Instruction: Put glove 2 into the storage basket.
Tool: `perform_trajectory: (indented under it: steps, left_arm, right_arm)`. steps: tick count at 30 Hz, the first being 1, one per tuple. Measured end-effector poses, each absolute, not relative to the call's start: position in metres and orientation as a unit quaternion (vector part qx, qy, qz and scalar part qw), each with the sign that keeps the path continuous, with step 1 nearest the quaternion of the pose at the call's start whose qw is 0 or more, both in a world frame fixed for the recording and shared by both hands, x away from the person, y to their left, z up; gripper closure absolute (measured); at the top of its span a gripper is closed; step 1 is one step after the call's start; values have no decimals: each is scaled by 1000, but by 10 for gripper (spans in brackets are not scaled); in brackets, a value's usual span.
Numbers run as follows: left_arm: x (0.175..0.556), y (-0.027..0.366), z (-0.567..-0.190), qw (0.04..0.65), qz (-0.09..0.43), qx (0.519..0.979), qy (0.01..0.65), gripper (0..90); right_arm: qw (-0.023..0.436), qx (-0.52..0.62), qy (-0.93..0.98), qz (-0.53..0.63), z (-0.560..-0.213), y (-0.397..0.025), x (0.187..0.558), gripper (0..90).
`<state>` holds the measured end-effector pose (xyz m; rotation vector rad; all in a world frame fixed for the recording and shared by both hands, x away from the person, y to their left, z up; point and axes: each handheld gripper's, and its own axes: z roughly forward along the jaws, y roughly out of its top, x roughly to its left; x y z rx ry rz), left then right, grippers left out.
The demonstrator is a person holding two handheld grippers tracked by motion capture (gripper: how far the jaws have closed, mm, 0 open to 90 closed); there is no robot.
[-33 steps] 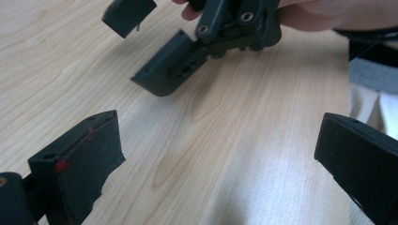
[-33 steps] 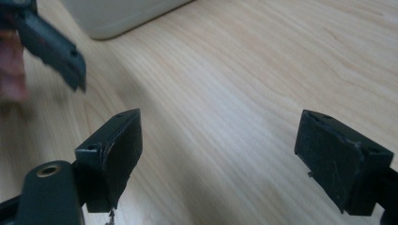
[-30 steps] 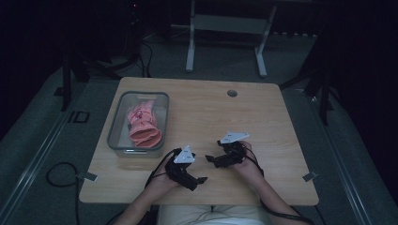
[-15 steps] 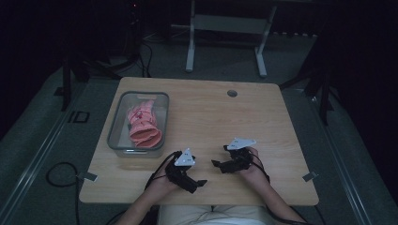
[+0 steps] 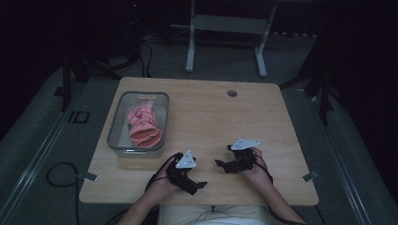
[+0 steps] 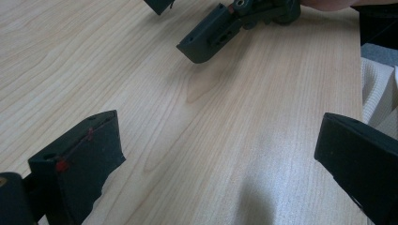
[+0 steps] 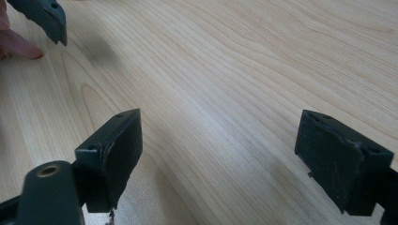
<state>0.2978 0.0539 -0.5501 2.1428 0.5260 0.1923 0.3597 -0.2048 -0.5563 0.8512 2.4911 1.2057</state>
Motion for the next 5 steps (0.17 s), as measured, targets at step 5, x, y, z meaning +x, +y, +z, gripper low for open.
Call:
perform_trajectory:
  steps: [5]
  left_arm:
    - [297, 54, -550, 448, 78, 865, 213, 8]
  right_arm:
    - [126, 289, 853, 416, -556, -205, 360, 154]
